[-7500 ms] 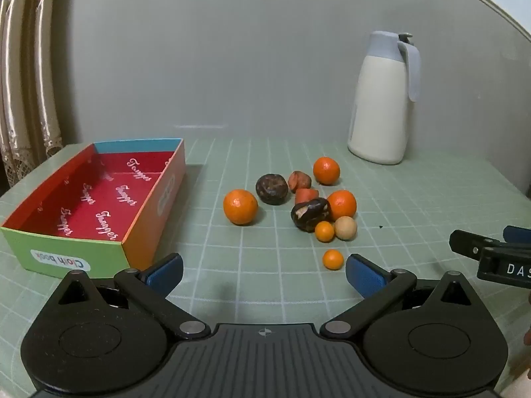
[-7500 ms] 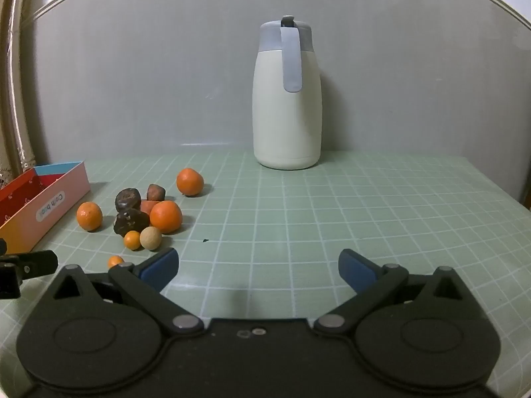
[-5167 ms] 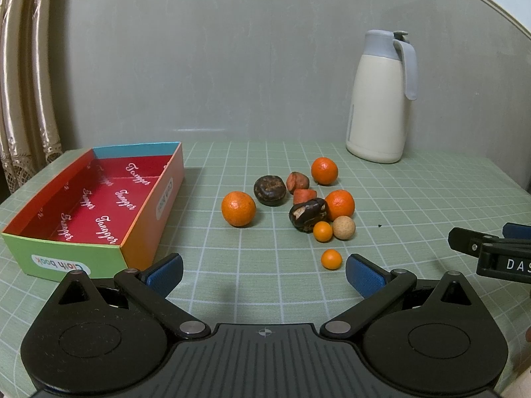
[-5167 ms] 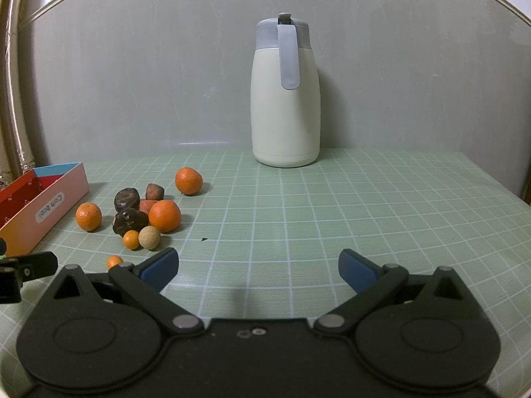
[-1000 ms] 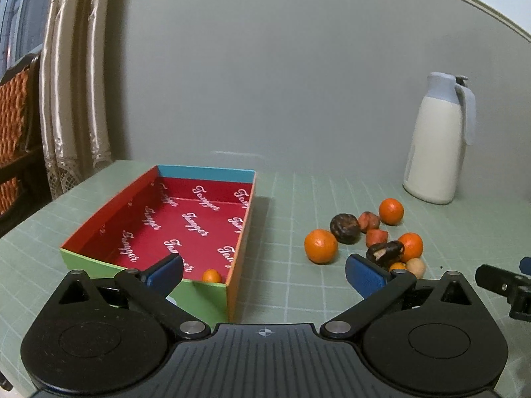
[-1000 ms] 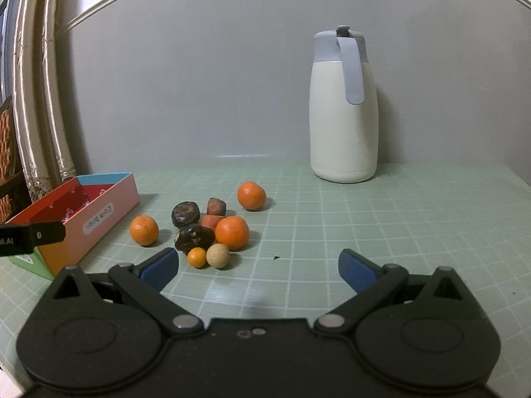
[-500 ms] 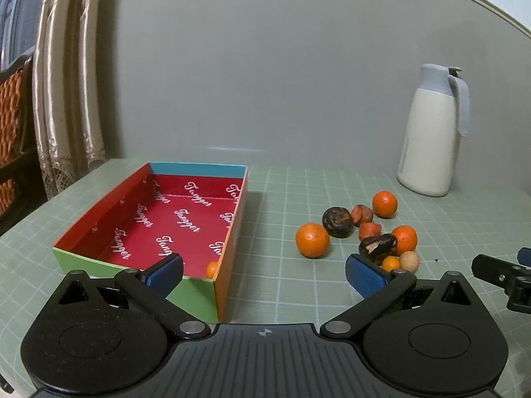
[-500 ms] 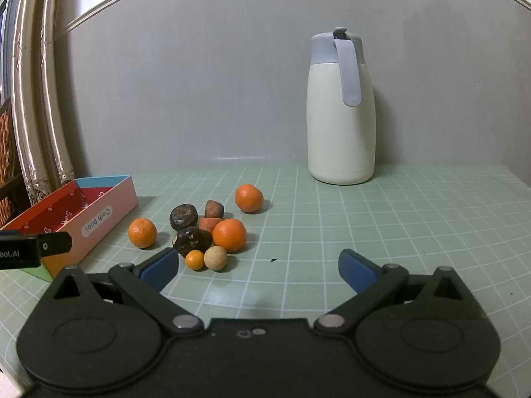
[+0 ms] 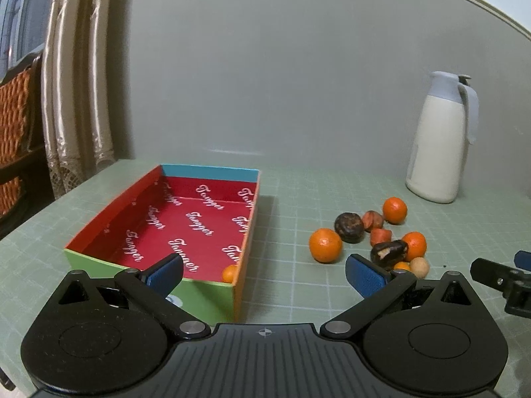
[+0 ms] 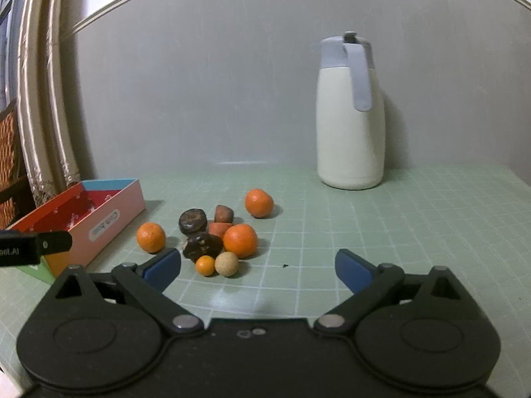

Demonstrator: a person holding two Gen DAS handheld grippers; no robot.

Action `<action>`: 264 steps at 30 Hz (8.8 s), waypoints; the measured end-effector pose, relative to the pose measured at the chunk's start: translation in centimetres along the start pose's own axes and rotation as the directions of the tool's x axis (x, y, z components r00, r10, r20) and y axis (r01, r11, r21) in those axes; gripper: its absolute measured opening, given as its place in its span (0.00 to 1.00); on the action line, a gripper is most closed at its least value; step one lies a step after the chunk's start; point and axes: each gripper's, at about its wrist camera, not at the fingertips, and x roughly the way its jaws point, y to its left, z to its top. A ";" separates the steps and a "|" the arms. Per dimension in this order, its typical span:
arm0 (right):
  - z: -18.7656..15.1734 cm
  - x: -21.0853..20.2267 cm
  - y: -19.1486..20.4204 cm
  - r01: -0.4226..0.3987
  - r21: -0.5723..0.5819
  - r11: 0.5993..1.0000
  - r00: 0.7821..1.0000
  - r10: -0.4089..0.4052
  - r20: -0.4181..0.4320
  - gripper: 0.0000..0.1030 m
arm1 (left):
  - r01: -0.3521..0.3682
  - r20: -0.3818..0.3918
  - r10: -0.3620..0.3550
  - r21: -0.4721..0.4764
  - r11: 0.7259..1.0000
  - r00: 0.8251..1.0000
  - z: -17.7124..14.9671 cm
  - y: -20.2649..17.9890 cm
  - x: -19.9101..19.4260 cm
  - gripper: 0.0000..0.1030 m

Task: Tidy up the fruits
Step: 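Close the right gripper on the beige ball, then carry the beige ball with the right gripper into the red box and release, then move the left gripper back and close it on another kumquat, then carry the kumquat with the left gripper into the red box and release, then close the right gripper on the dark chestnut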

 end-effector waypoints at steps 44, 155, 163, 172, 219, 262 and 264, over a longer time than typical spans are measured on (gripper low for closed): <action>2.4 6.4 6.3 -0.084 -0.067 0.994 0.988 0.074 -0.134 0.21 | -0.235 -0.037 0.232 -0.117 0.965 0.972 0.0 10.9 0.9 1.00; 1.9 -1.0 -8.5 0.109 0.081 0.991 0.993 -0.104 -0.054 0.48 | 0.096 -0.112 -0.079 0.160 0.982 0.991 -1.7 -10.5 4.2 0.99; 1.4 -1.0 -8.5 0.082 0.064 0.995 0.994 -0.076 -0.083 0.48 | 0.098 -0.162 -0.073 0.152 0.983 0.984 -2.0 -11.8 5.8 0.75; 1.3 -0.2 -7.8 0.065 0.067 0.996 0.993 -0.058 -0.101 0.48 | 0.107 -0.187 -0.071 0.191 0.976 0.980 -2.2 -12.8 6.5 0.53; 1.8 5.0 5.3 -0.123 -0.033 0.992 0.983 0.117 -0.142 0.48 | -0.081 -0.019 0.080 -0.011 0.997 0.997 1.3 5.7 3.5 0.22; 2.1 4.9 5.0 -0.092 -0.051 0.994 0.989 0.086 -0.122 0.48 | -0.173 0.040 0.174 -0.025 0.985 0.984 1.1 7.1 1.3 0.75; 2.2 5.2 5.2 -0.087 -0.062 0.994 0.990 0.079 -0.119 0.48 | -0.181 0.033 0.182 -0.041 0.983 0.983 1.1 7.9 1.4 0.75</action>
